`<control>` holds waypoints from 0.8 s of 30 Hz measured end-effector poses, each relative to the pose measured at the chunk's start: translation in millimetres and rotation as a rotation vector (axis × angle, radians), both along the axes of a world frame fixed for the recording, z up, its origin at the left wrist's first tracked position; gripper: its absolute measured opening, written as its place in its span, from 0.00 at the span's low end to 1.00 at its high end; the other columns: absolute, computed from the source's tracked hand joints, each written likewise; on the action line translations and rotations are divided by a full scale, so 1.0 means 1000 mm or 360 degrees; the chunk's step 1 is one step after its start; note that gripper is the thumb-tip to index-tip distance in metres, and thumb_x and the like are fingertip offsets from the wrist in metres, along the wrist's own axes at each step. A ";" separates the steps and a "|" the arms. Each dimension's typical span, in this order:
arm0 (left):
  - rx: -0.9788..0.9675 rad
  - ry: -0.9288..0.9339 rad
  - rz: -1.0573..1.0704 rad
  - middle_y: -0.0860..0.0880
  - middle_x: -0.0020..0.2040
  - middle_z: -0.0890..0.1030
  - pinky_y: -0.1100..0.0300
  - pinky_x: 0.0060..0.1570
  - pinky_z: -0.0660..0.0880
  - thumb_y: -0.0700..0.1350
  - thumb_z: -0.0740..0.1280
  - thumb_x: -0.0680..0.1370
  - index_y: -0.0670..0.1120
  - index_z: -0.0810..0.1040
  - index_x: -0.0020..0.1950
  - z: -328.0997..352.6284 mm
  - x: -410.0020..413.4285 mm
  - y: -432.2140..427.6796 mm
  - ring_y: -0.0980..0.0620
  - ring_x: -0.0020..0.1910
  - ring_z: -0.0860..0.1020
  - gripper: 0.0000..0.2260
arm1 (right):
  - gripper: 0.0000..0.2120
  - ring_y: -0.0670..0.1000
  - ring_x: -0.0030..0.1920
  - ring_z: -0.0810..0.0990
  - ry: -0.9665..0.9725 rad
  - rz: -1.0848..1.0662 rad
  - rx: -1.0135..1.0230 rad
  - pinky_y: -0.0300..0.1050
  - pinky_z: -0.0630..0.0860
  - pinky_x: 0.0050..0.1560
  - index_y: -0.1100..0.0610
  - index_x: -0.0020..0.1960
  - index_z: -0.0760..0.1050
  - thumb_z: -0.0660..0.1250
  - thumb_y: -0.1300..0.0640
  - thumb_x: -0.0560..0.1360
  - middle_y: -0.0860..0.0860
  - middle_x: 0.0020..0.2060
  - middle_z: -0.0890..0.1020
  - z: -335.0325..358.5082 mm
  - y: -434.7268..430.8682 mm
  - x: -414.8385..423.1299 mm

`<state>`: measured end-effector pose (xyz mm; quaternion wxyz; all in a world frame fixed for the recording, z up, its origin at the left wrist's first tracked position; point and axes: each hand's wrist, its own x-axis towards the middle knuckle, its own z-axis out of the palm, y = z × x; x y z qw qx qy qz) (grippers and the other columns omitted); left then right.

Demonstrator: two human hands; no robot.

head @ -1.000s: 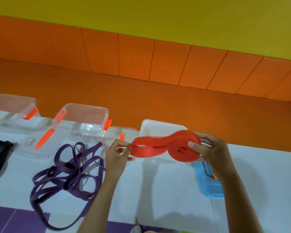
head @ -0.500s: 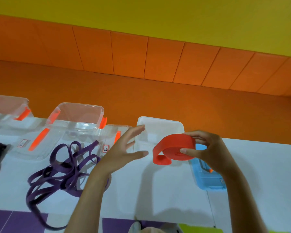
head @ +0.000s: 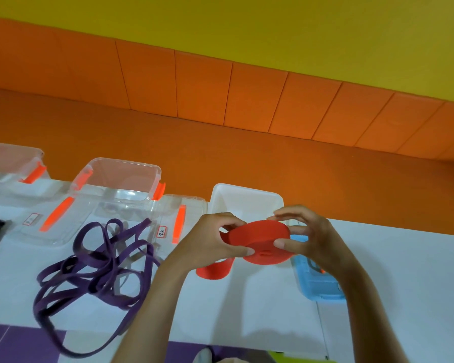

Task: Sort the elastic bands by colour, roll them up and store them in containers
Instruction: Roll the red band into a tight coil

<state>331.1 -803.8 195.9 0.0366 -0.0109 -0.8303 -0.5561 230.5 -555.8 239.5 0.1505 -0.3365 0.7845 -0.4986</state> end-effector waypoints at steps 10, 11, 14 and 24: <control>-0.0003 0.0072 0.0017 0.59 0.52 0.83 0.60 0.57 0.81 0.49 0.84 0.68 0.53 0.86 0.56 0.003 0.001 -0.005 0.54 0.55 0.82 0.18 | 0.15 0.44 0.59 0.84 0.0081 0.0033 0.0056 0.36 0.80 0.59 0.42 0.55 0.83 0.81 0.48 0.70 0.38 0.54 0.85 -0.011 -0.003 0.002; 0.0001 0.0083 0.0030 0.60 0.52 0.84 0.61 0.55 0.81 0.50 0.83 0.68 0.54 0.86 0.56 0.003 0.001 -0.005 0.55 0.55 0.83 0.18 | 0.18 0.44 0.60 0.84 0.0034 0.0048 0.0038 0.35 0.81 0.58 0.41 0.59 0.83 0.81 0.50 0.71 0.38 0.56 0.85 -0.010 -0.003 0.002; 0.0021 0.0108 0.0072 0.61 0.53 0.84 0.63 0.51 0.82 0.50 0.84 0.67 0.56 0.86 0.56 0.006 0.001 -0.005 0.57 0.54 0.83 0.19 | 0.27 0.40 0.62 0.82 -0.0044 0.0077 0.0086 0.31 0.80 0.53 0.35 0.67 0.76 0.81 0.49 0.72 0.33 0.58 0.84 -0.003 -0.004 0.002; 0.0004 -0.0002 0.0041 0.63 0.53 0.84 0.62 0.58 0.81 0.53 0.85 0.67 0.57 0.85 0.59 0.010 0.003 0.004 0.59 0.57 0.82 0.22 | 0.19 0.41 0.56 0.84 0.0081 0.0267 0.0338 0.31 0.80 0.52 0.41 0.57 0.80 0.83 0.47 0.69 0.35 0.51 0.85 -0.002 -0.011 -0.001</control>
